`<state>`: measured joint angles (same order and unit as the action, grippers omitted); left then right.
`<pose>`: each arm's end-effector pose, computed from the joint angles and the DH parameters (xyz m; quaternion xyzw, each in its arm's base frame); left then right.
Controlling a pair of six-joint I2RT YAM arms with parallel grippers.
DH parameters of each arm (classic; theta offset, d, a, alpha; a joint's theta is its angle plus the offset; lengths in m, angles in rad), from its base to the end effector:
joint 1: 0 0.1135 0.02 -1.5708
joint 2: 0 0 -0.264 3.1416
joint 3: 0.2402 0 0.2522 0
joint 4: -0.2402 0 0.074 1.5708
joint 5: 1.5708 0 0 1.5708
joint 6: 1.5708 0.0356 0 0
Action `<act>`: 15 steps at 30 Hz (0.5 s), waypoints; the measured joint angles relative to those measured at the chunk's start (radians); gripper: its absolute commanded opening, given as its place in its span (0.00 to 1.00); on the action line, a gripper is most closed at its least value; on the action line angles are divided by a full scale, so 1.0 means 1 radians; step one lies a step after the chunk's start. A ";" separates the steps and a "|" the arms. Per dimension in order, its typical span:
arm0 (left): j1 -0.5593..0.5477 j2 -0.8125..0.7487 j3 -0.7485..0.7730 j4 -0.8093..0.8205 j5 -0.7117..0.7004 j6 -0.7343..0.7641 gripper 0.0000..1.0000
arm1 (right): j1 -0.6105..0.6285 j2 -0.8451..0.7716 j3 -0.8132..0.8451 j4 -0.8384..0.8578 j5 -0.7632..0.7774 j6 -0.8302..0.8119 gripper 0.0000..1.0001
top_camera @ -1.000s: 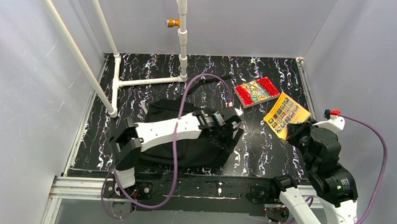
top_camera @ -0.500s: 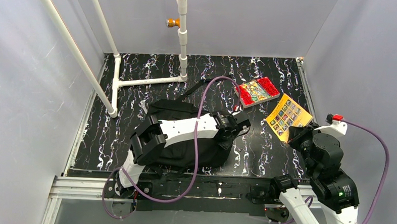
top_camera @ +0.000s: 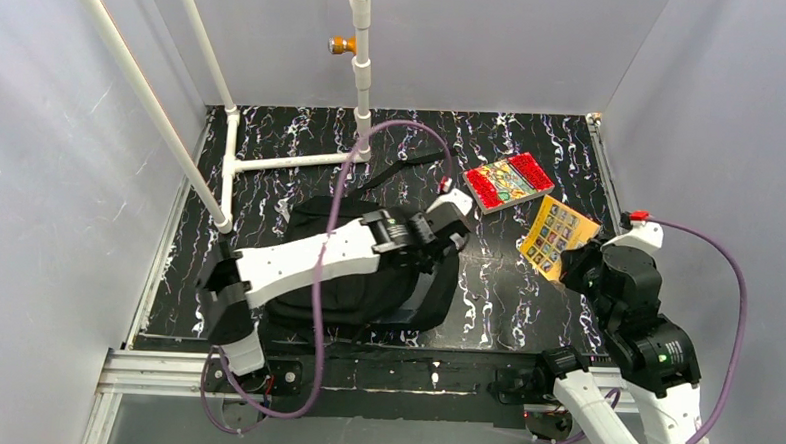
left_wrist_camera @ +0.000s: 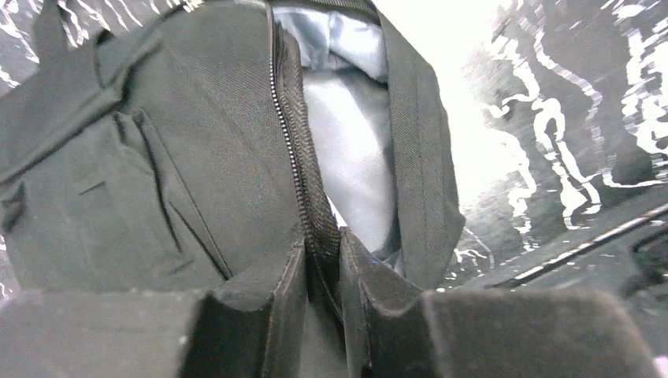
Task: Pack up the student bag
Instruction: Place the book in the student bag.
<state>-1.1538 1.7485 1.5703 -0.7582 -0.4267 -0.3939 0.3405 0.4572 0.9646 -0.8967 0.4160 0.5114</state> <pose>0.1680 -0.3428 0.3033 0.2831 0.8868 -0.0692 0.3586 0.0676 0.0087 0.3611 0.1840 0.7998 0.0690 0.5671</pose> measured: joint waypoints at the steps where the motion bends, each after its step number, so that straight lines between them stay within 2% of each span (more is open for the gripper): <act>1: 0.002 -0.035 -0.006 0.006 -0.004 0.003 0.17 | 0.000 0.008 0.000 0.000 -0.008 -0.002 0.04; 3: 0.007 -0.104 -0.016 0.025 -0.008 0.009 0.01 | 0.000 0.022 -0.001 0.002 -0.034 -0.008 0.04; 10: 0.013 -0.133 -0.070 0.057 -0.008 0.004 0.00 | 0.000 0.062 -0.012 0.032 -0.154 -0.013 0.01; 15: 0.013 -0.180 -0.144 0.111 -0.037 0.008 0.00 | 0.000 0.189 -0.013 0.094 -0.438 0.027 0.01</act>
<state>-1.1408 1.5681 1.4261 -0.6468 -0.4641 -0.3855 0.3405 0.6464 0.9512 -0.8028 -0.0216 0.5385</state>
